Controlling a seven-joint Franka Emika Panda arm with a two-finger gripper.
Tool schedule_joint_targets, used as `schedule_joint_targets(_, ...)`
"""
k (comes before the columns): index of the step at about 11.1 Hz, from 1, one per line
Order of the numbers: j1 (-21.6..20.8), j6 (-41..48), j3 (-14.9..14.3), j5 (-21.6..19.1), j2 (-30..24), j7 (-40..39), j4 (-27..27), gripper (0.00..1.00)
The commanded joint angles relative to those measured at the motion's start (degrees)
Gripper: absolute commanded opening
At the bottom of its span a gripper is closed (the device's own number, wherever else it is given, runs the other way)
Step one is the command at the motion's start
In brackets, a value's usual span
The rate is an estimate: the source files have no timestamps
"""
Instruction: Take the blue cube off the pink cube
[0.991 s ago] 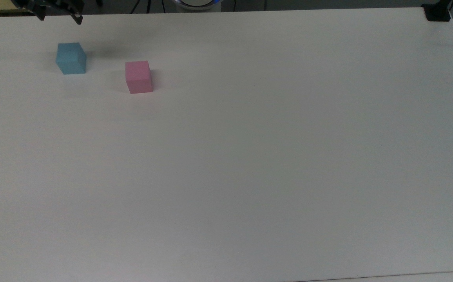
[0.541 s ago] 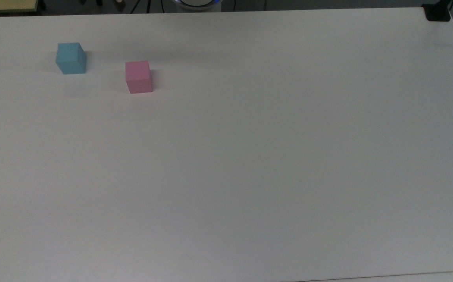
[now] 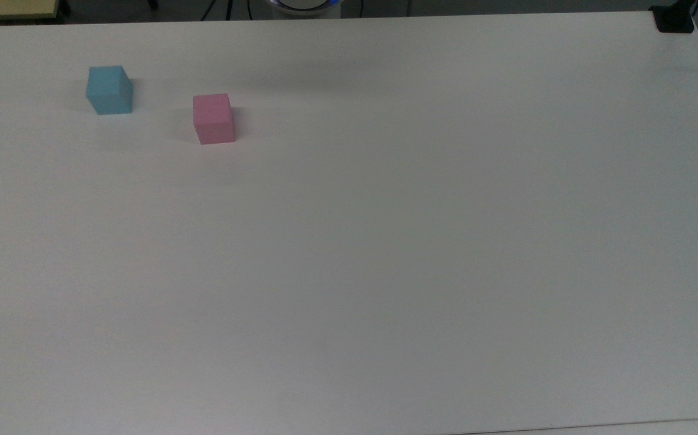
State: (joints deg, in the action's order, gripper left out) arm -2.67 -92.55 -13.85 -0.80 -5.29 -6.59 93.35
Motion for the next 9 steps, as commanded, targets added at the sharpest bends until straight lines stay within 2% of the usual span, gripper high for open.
schedule_joint_targets(1,-0.8,-8.4,-1.0,3.1,1.1,-3.3,1.4,1.00)
schedule_joint_targets(4,-1.0,-7.4,-1.0,2.8,0.9,-0.2,1.4,1.00)
schedule_joint_targets(9,-1.3,-4.0,-1.0,2.9,0.7,-0.3,1.0,1.00)
